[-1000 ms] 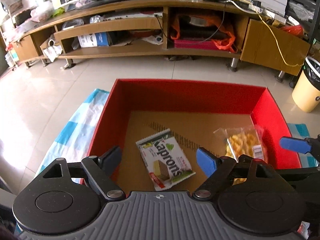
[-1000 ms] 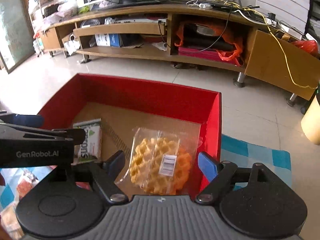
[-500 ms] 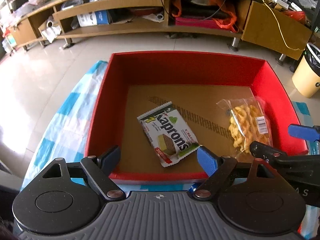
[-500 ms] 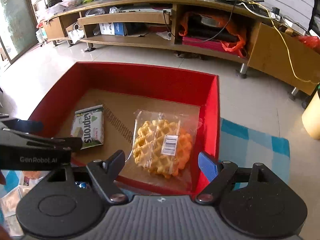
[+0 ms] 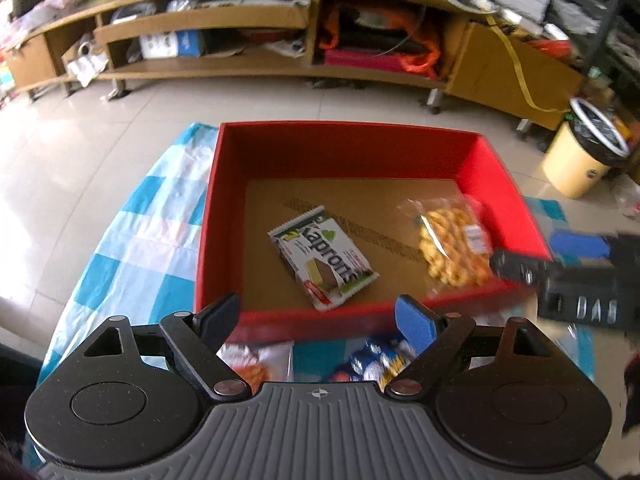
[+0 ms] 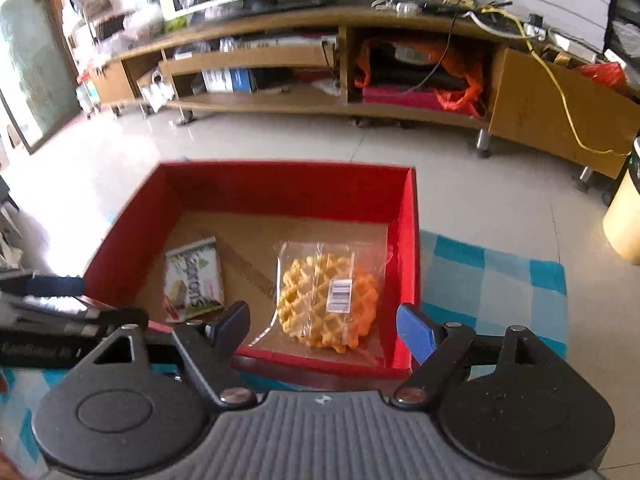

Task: Organize snacks
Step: 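Grasp the milk biscuit pack with left tool while right tool grasps the red snack bag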

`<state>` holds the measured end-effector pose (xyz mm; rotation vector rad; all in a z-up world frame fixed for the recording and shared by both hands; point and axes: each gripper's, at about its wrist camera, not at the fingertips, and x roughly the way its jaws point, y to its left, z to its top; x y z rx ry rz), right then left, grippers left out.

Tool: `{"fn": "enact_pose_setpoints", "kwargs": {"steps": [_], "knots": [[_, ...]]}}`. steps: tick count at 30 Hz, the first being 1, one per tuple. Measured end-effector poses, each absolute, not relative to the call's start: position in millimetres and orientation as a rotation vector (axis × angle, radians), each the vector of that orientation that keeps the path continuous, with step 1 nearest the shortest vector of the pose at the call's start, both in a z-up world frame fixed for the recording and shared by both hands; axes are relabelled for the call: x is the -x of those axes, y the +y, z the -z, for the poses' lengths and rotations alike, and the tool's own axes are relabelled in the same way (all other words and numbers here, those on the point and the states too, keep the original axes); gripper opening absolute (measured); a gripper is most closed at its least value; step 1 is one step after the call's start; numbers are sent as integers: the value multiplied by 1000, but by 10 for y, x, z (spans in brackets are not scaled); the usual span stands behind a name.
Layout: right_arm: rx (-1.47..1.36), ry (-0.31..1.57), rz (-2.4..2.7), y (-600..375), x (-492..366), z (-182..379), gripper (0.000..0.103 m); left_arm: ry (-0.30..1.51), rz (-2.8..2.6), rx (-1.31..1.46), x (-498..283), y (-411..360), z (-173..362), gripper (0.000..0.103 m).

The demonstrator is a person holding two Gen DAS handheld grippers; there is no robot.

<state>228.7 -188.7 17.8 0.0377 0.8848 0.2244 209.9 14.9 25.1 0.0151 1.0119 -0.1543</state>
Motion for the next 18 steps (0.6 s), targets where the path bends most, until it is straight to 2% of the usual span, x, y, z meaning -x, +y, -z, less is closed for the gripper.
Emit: {"fn": "enact_pose_setpoints", "kwargs": {"steps": [5, 18], "knots": [[-58, 866, -249, -1903, -2012, -306, 81, 978, 236, -94, -1647, 208, -305, 96], [-87, 922, -280, -1953, -1380, -213, 81, 1009, 392, -415, -1078, 52, 145, 99]]}}
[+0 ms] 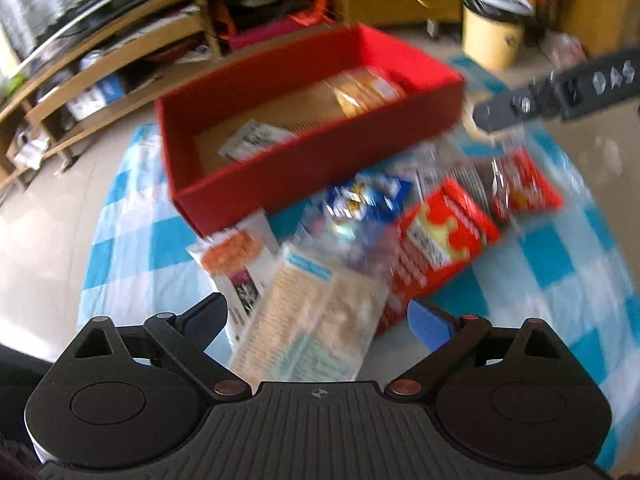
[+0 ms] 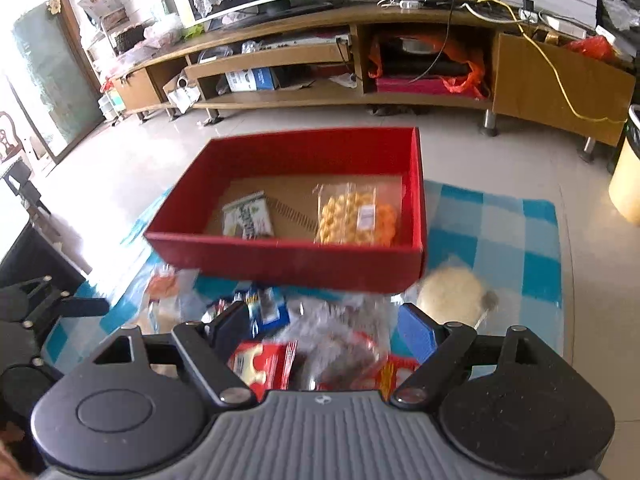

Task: Organize snacks
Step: 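Grasp the milk biscuit pack with left tool while right tool grasps the red snack bag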

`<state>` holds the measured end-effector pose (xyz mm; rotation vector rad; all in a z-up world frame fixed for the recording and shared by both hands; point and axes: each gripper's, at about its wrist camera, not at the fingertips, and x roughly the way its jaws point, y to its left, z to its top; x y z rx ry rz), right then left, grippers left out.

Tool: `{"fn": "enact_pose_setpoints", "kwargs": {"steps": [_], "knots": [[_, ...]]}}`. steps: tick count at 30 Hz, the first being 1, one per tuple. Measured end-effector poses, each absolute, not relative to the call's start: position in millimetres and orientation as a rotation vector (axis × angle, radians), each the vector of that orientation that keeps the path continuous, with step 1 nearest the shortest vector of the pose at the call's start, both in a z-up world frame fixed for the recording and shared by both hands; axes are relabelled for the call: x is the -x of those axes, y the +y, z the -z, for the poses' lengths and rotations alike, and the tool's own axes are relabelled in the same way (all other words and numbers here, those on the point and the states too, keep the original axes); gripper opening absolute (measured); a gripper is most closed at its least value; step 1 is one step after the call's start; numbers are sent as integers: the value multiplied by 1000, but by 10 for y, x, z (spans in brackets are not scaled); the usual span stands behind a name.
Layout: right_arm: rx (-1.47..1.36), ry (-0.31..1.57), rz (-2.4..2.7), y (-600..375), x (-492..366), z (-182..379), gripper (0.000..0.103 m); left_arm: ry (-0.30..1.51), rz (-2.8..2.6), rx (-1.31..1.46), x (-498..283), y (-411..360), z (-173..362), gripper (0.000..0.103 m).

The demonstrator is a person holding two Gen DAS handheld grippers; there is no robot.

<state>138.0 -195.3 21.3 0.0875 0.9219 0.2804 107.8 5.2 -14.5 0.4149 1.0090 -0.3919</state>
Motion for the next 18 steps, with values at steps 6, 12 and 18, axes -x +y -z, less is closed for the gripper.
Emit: {"fn": "enact_pose_setpoints", "kwargs": {"steps": [6, 12, 18], "knots": [[-13, 947, -320, -1854, -1364, -120, 81, 1080, 358, -563, -1174, -61, 559, 85], [46, 958, -390, -1736, -1373, -91, 81, 1125, 359, -419, -1207, 100, 474, 73], [221, 953, -534, -1423, -1205, 41, 81, 1141, 336, -318, -961, 295, 396, 70]]}}
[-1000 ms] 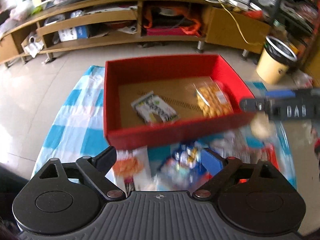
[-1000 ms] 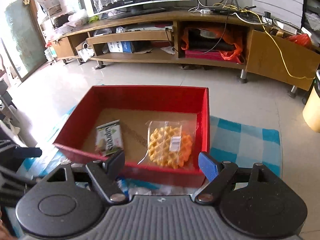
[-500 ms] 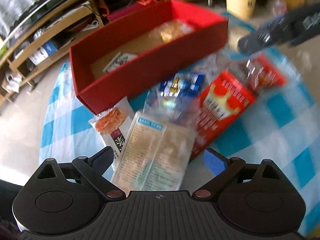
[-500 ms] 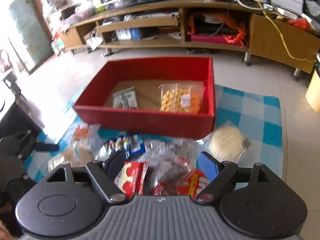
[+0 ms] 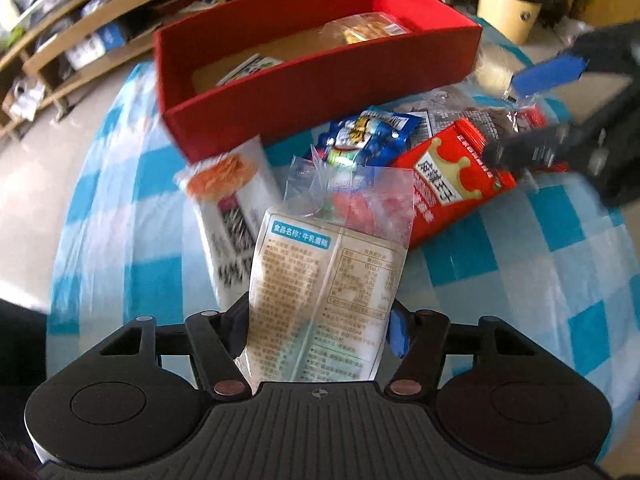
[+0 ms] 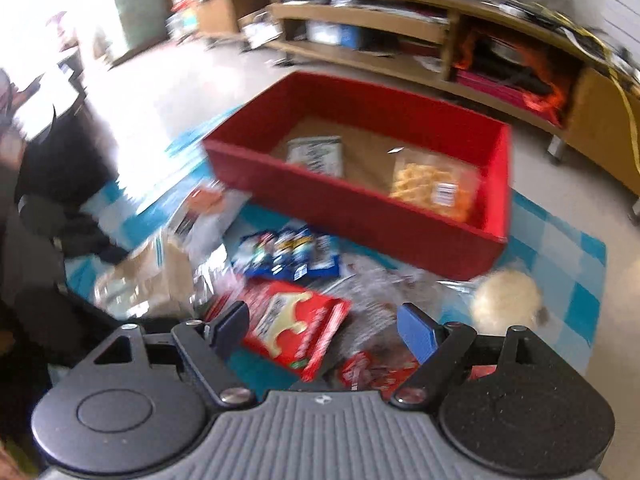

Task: Organize snacks
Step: 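Grasp the milk biscuit pack with left tool while right tool grasps the red snack bag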

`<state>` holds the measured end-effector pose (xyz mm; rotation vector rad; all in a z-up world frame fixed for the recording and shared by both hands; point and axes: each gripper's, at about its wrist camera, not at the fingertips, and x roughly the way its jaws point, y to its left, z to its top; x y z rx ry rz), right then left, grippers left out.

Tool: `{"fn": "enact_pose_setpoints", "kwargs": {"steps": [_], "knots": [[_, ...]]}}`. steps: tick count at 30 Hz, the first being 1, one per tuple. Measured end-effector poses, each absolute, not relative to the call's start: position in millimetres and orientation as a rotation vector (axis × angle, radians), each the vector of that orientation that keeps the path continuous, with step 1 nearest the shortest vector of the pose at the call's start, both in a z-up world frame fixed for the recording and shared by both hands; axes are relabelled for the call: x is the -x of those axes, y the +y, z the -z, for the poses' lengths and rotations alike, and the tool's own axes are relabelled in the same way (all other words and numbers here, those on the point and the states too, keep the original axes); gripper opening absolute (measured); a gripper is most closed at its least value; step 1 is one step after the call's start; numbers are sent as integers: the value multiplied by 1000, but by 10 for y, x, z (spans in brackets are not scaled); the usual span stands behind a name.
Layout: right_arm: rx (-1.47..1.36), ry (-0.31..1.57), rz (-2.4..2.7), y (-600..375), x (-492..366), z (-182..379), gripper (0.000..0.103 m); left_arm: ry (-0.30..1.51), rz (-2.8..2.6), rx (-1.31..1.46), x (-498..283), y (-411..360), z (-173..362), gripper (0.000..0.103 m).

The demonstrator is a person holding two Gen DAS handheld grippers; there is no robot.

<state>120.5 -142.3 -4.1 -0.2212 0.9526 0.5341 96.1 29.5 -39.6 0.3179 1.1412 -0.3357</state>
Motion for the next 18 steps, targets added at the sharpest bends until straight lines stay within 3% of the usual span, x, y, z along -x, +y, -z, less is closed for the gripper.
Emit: {"fn": "enact_pose_setpoints", "kwargs": {"steps": [8, 11, 18], "knots": [[507, 898, -719, -902, -1250, 263, 81, 1222, 304, -194, -703, 630, 510, 70], [569, 973, -758, -745, -1381, 441, 81, 1218, 313, -172, -684, 683, 506, 71], [470, 1117, -883, -783, -1033, 468, 81, 1225, 322, -159, -724, 731, 514, 72]]}}
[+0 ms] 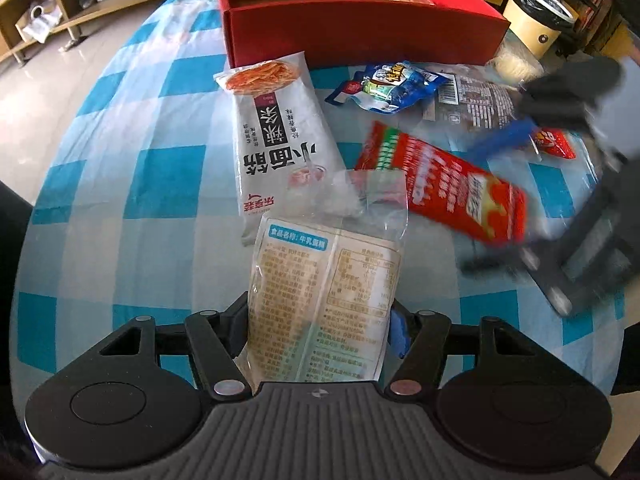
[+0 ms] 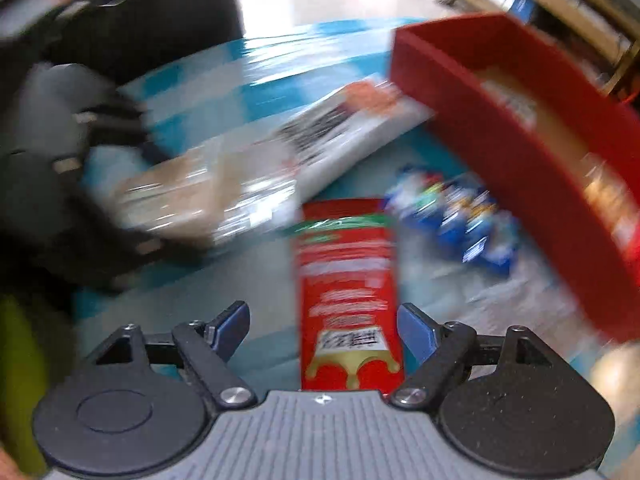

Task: Organize snacks
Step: 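Grasp the milk biscuit pack with left tool while right tool grasps the red snack bag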

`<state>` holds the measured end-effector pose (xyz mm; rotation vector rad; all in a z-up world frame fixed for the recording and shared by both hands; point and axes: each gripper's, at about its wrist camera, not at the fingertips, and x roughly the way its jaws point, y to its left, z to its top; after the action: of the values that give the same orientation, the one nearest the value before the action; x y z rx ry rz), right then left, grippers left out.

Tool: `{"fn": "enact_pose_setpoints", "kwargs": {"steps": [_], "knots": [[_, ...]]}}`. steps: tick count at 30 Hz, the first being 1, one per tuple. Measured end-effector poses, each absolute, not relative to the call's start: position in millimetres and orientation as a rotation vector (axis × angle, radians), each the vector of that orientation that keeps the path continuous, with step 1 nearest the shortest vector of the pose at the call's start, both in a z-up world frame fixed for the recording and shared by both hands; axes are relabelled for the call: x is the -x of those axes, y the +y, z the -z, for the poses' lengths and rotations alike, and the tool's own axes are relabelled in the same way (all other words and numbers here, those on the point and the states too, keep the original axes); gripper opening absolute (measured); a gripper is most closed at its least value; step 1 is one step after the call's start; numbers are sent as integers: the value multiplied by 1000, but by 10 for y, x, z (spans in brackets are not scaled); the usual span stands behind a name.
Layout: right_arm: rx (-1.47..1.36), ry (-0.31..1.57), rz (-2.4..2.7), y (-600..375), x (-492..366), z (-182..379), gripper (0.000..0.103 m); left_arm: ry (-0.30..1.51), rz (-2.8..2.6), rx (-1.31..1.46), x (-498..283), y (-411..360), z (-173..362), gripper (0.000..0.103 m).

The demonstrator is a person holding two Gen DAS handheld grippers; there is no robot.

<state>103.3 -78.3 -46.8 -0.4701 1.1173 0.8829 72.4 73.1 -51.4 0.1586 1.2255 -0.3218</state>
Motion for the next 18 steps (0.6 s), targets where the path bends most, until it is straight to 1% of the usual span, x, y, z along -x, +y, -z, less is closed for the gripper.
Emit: {"fn": "enact_pose_setpoints", "kwargs": {"steps": [6, 7, 10, 11, 12, 14, 17, 18], "knots": [[440, 1119, -705, -731, -1036, 654, 81, 1220, 305, -224, -711, 631, 569, 78], [436, 1119, -673, -700, -1060, 692, 83, 1219, 301, -231, -703, 622, 571, 80], [427, 1099, -650, -651, -1061, 723, 85, 1210, 289, -276, -636, 570, 605, 88], [414, 1102, -641, -651, -1070, 738, 86, 1205, 289, -285, -622, 560, 612, 90], [401, 1114, -629, -666, -1073, 752, 93, 1201, 288, -290, -616, 555, 616, 91], [378, 1123, -589, -691, -1089, 799, 102, 1204, 280, -300, -625, 572, 638, 97], [355, 1128, -573, -706, -1124, 803, 103, 1222, 253, -269, -661, 634, 677, 103], [359, 1129, -569, -694, -1124, 801, 103, 1226, 249, -263, -670, 645, 684, 103]]}}
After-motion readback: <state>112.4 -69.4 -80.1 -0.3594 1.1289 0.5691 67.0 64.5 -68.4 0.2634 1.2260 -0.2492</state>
